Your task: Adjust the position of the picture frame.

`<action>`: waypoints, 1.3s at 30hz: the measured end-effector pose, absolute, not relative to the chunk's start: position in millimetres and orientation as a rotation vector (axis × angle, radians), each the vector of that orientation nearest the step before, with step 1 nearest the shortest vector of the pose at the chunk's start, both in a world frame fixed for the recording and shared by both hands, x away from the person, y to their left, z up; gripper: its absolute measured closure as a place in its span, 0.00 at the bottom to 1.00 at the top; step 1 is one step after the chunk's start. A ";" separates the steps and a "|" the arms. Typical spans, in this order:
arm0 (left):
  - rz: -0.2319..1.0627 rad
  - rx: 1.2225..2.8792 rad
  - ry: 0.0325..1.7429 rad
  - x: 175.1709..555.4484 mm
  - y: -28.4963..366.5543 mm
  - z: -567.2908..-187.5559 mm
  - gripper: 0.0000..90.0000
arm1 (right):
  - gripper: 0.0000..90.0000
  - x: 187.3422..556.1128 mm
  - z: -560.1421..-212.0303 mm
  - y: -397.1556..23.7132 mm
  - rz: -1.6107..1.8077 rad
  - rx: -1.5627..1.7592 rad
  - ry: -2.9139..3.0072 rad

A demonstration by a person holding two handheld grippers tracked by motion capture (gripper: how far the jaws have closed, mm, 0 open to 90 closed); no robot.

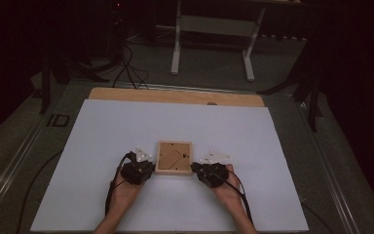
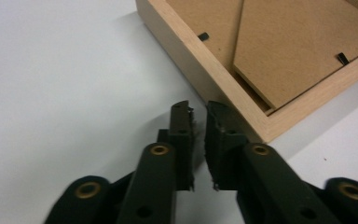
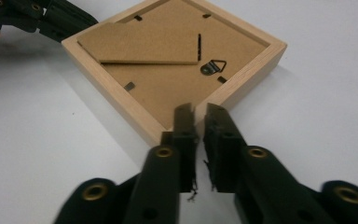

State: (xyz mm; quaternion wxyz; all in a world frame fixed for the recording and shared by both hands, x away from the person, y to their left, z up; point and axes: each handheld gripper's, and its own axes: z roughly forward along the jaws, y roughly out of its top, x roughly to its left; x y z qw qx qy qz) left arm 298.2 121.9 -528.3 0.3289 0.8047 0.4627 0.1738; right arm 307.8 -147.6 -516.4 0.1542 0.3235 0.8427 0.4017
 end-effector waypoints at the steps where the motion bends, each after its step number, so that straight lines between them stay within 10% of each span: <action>1: 0.454 2.098 1.214 298.1 122.6 -527.5 0.84 | 0.83 308.1 -515.8 -148.5 1.157 0.932 2.417; 20: 0.413 1.961 1.156 293.9 132.7 -509.7 0.66 | 0.62 306.9 -504.7 -162.1 1.214 0.956 2.351; 39: 0.442 1.982 1.065 288.5 122.0 -496.7 0.59 | 0.60 303.6 -503.9 -160.6 1.237 0.937 2.325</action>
